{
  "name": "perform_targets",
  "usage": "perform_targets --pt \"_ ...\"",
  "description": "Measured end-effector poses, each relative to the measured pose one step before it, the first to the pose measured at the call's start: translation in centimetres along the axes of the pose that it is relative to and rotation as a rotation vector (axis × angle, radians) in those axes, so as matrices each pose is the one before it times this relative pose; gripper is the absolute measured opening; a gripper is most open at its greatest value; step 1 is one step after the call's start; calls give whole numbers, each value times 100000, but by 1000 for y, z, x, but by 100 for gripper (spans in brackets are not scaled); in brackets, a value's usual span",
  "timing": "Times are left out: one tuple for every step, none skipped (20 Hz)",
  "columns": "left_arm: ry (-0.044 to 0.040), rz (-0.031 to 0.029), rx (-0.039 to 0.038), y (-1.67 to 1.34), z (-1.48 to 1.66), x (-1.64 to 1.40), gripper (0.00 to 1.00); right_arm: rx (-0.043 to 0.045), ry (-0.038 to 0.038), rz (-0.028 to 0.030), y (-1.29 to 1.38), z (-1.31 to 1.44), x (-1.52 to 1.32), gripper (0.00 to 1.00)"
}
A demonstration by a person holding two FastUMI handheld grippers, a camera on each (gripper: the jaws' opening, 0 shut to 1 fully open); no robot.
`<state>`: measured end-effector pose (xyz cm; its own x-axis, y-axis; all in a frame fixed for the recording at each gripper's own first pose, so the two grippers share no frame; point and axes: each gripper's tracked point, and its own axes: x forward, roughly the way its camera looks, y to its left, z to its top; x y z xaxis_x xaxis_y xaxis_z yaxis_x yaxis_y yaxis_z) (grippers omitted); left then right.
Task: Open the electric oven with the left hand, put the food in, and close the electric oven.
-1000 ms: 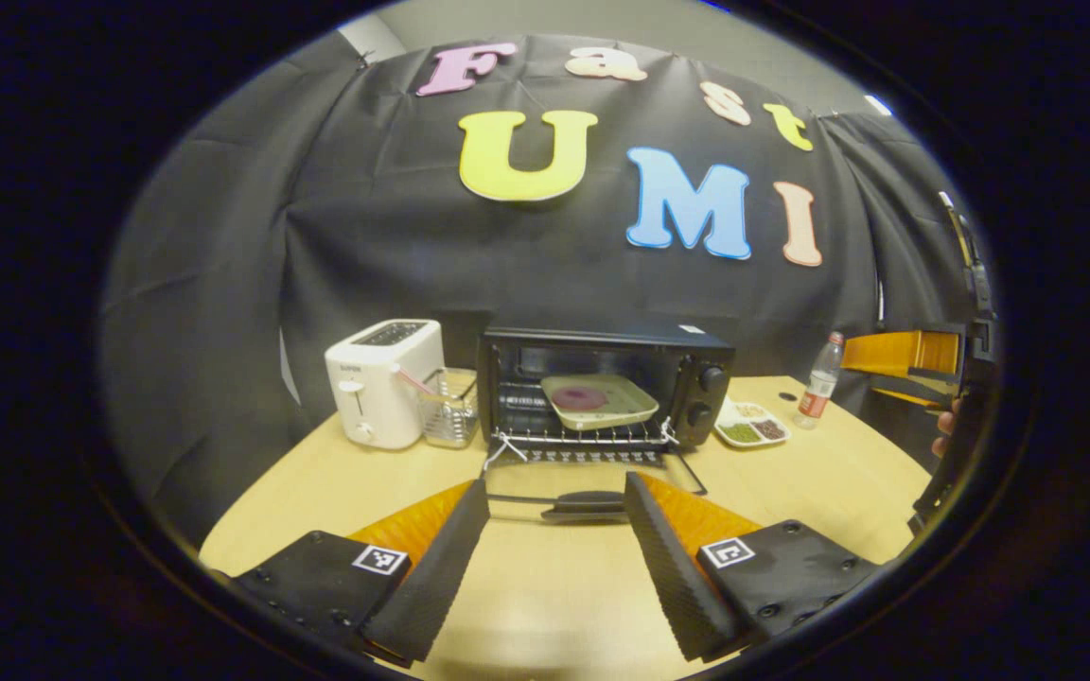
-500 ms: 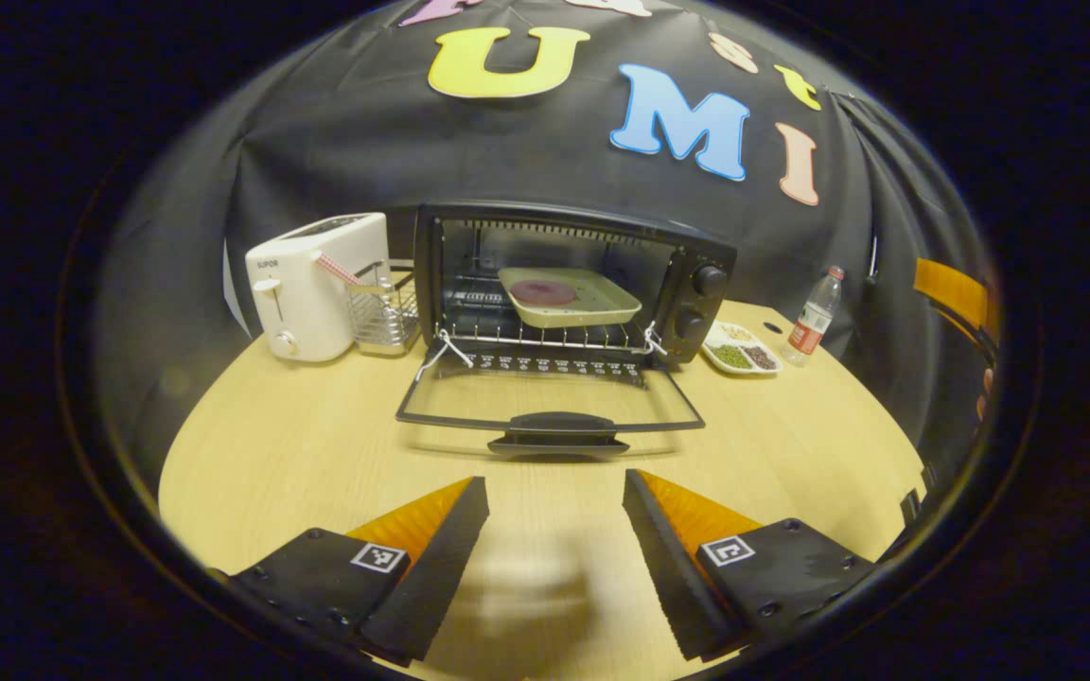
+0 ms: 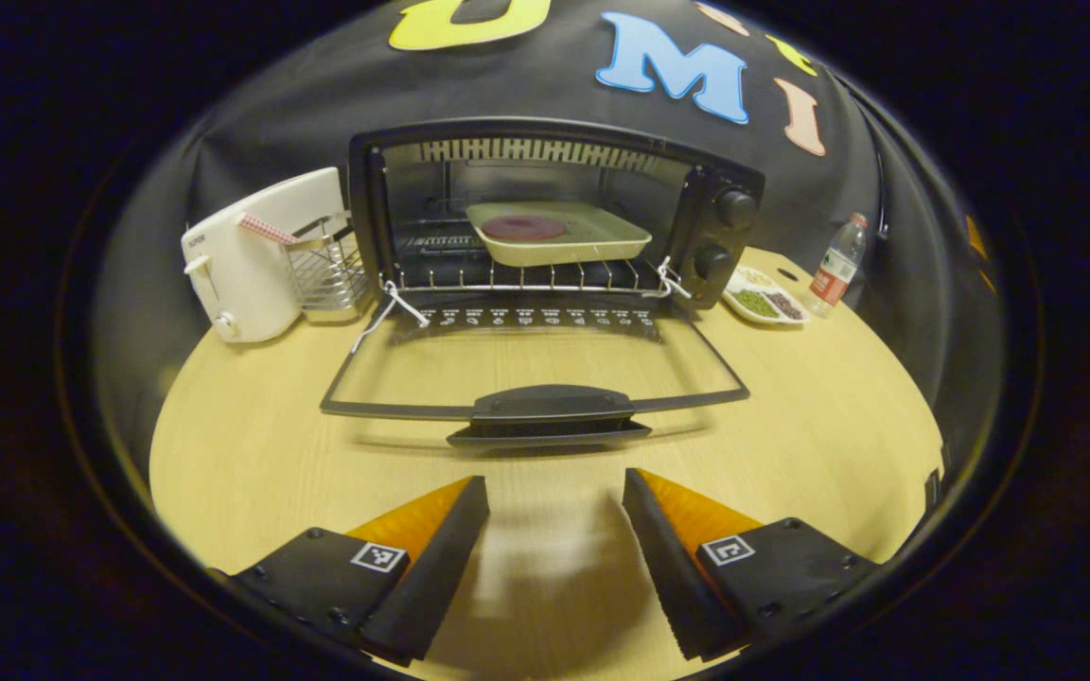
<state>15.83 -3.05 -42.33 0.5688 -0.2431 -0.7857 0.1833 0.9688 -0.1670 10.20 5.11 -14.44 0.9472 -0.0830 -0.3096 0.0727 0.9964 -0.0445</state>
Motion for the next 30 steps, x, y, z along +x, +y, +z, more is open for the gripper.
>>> perform_targets --pt "-617 762 1358 -9 431 322 98 -36 741 -998 -185 -157 -24 97" --pt "-491 -274 978 -78 221 454 98 3 436 -1098 -262 -211 -17 97" --pt "772 503 395 -60 141 160 97 130 -103 -892 -143 -28 -87 97" --pt "-580 851 860 117 331 346 99 121 -158 -455 -232 198 -32 97" --pt "520 1134 32 113 97 106 100 -117 18 -273 -37 -24 -153 97" --pt "-535 1018 -1090 1 85 34 99 -476 -12 -309 -1 -102 -128 97" --pt "-672 932 -1601 -244 -137 227 98 -554 -269 -562 -159 67 -11 97" --pt "-774 694 -1405 -57 55 -57 100 -395 -296 -284 -168 -3 -24 97" --pt "272 829 -220 -6 -74 -31 98 -166 -115 -53 -93 61 -179 97" --pt "-584 620 831 50 143 -211 100 -99 -182 67 -19 -10 -70 97" --pt "-638 262 554 22 174 -123 98 -101 -199 -48 -44 55 -49 97" --pt "-925 74 208 -84 135 -145 97 -6 -209 161 -57 -63 -20 97" --pt "-796 179 76 2 196 -267 97 -25 -177 152 2 24 -139 97" --pt "-941 355 37 -15 270 -329 100 71 127 369 -66 -225 -69 97" --pt "-1191 364 -82 16 340 -276 97 246 350 519 109 -151 -199 97" --pt "-1180 246 -130 -55 203 -288 97 243 233 620 95 -133 -74 97" --pt "-1311 155 -78 -1 352 -267 97 79 -15 627 152 -52 -169 97" --pt "-1025 153 -213 6 253 -258 97 -75 100 708 21 117 26 97" --pt "-661 146 -151 24 238 -200 97 -223 -27 767 116 46 -90 97" --pt "-817 92 -266 -84 239 -204 97 -172 -60 575 163 1 -158 97" --pt "-1084 165 -275 43 409 -289 97 117 -161 333 18 -25 -373 97" --pt "-1007 75 81 30 393 -356 97 225 34 -44 29 -137 -168 97" --pt "-1242 126 304 -8 381 -180 97 353 -17 122 87 8 -182 97" --pt "-1080 16 178 -86 376 -297 97 116 -158 -204 2 32 150 97" --pt "-1166 -51 30 -27 433 -247 100 74 300 -331 -130 -137 -79 97" --pt "-934 -55 -169 -34 321 -173 100 336 580 12 50 -383 -113 97" --pt "-500 -9 -269 -75 266 -204 97 600 608 98 -91 -301 -327 97" --pt "-110 -24 -477 47 89 -146 97 524 568 -19 -241 -34 -260 97" --pt "-230 -109 -398 34 193 -51 97 445 88 -188 -49 111 -163 97" --pt "-320 -203 -166 -26 189 -36 97 223 -29 -160 0 124 114 97"
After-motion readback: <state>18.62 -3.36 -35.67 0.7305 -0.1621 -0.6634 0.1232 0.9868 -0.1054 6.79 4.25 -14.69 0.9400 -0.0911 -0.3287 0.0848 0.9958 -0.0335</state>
